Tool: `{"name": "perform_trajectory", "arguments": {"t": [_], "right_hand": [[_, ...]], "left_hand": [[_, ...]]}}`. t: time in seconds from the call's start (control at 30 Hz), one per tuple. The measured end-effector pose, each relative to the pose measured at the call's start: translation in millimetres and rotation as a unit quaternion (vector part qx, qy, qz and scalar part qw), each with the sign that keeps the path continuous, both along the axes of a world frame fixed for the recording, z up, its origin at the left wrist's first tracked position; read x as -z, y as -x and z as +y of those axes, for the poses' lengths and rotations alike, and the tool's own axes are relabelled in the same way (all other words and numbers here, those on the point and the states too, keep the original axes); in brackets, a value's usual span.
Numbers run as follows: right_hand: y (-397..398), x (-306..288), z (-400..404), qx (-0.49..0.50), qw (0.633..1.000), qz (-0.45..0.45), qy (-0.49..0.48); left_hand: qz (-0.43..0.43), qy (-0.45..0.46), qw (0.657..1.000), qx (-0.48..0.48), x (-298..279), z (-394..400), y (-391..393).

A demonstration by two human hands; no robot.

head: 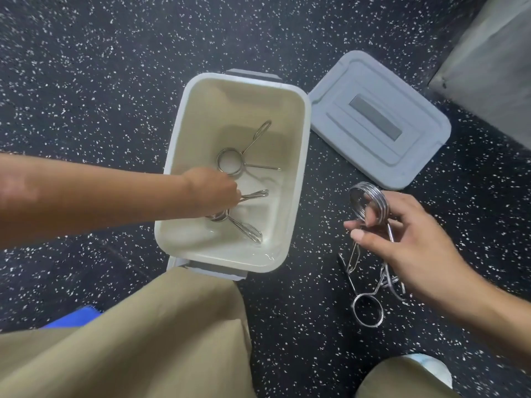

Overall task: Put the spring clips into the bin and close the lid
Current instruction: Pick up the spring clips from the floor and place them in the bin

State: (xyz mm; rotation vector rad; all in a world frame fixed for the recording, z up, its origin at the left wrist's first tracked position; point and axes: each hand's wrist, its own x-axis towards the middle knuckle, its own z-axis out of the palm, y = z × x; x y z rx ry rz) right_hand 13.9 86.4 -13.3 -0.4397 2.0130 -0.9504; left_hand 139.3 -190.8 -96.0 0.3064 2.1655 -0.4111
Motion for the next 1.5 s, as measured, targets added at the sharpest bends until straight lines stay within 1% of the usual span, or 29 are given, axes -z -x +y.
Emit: {"name": "perform_trajectory", "arguments": {"t": [0.07,0.13,0.2,0.33,0.47,0.57,0.7,0.73,0.83,0.93,1.0,1.17,1.2,1.27,1.4,1.5], "right_hand": [[2,-2,-1,0.008,0.999,-0.032,0.021],[4,-5,-4,0.013,0.998,-0.063,0.022],[6,-8,-8,0.012,0.998,-0.062,0.012],[11,-19,-23,-0.069,0.997,-0.005,-0.018],[18,-42,-55,-0.186,0.98,0.07,-0.033],[23,-53,-88,-0.265,0.956,0.126,-0.021],[24,-50,-147,-0.319,0.915,0.247,0.01],[23,-46,-164,-0.337,0.897,0.284,0.022],[19,-25,-208,-0.424,0.822,0.379,0.017],[14,-1,-238,-0.48,0.772,0.418,0.001],[8,11,-250,-0.516,0.745,0.422,-0.025],[-6,40,-254,-0.585,0.664,0.456,-0.093],[-8,48,-254,-0.591,0.659,0.454,-0.098],[-11,63,-254,-0.593,0.66,0.447,-0.11],[-15,87,-260,-0.585,0.655,0.462,-0.123],[-16,101,-263,-0.575,0.661,0.463,-0.137]], "left_hand": [[0.008,-0.006,1.0,-0.005,1,-1,-1],[0.014,-0.009,1.0,-0.009,1,-1,-1],[0.021,-0.009,1.0,-0.009,1,-2,-3],[0.051,-0.02,0.998,-0.021,-4,-9,-6],[0.105,-0.082,0.989,-0.062,-14,-20,-15],[0.173,-0.141,0.972,-0.073,-28,-25,-26],[0.212,-0.202,0.949,-0.121,-49,-23,-42],[0.219,-0.216,0.943,-0.127,-53,-21,-46],[0.215,-0.231,0.939,-0.137,-62,-20,-57],[0.203,-0.234,0.94,-0.139,-66,-19,-64],[0.198,-0.236,0.941,-0.14,-66,-19,-68],[0.184,-0.229,0.946,-0.138,-66,-17,-72],[0.182,-0.232,0.946,-0.138,-67,-16,-72],[0.178,-0.234,0.946,-0.139,-68,-16,-71],[0.174,-0.238,0.945,-0.144,-66,-15,-70],[0.174,-0.238,0.945,-0.145,-63,-13,-70]]}}
